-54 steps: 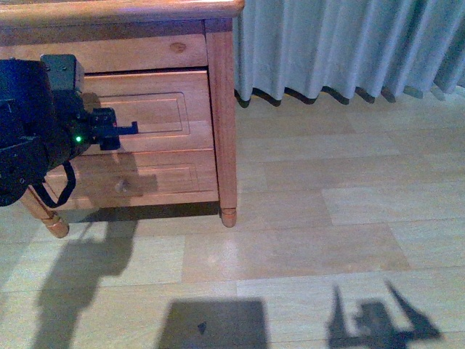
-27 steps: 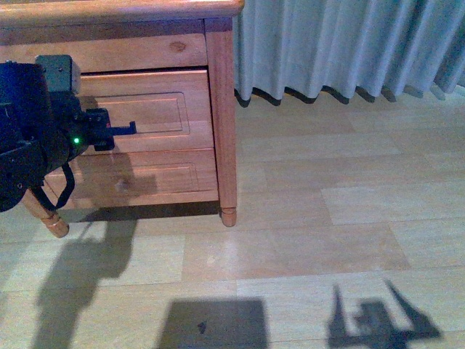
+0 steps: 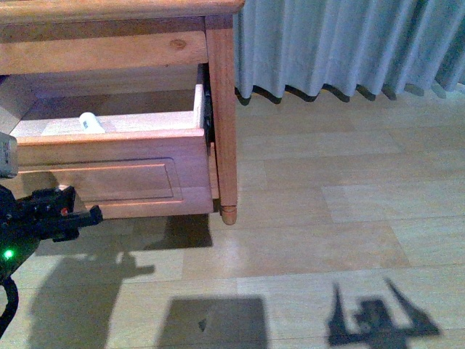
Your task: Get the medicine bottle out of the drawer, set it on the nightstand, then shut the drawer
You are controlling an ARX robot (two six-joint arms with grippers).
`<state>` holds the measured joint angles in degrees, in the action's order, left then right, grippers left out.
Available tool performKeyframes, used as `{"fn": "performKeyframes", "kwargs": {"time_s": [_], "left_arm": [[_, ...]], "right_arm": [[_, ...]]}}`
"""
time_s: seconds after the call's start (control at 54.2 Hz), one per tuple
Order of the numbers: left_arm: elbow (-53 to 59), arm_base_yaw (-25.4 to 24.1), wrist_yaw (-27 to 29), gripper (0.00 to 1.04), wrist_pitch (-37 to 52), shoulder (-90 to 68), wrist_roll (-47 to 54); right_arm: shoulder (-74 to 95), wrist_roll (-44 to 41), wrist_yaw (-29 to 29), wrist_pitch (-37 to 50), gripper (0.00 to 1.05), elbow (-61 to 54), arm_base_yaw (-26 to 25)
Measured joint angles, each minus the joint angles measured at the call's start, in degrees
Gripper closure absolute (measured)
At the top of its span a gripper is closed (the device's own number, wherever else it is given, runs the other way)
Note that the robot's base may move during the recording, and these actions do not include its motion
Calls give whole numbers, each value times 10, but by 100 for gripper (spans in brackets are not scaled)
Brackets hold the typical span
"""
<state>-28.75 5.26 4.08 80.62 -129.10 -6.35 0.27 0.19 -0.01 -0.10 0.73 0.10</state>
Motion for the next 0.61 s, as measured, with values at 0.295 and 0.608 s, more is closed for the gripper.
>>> {"fn": "performKeyframes", "kwargs": {"time_s": [0.295,0.608], "left_arm": [[0,0,0,63,-3,0,-3],[25,-3,12,14,-15,20,-15]], "right_arm": [[0,0,0,0,7,0,0],[0,0,0,0,7,0,0]]}}
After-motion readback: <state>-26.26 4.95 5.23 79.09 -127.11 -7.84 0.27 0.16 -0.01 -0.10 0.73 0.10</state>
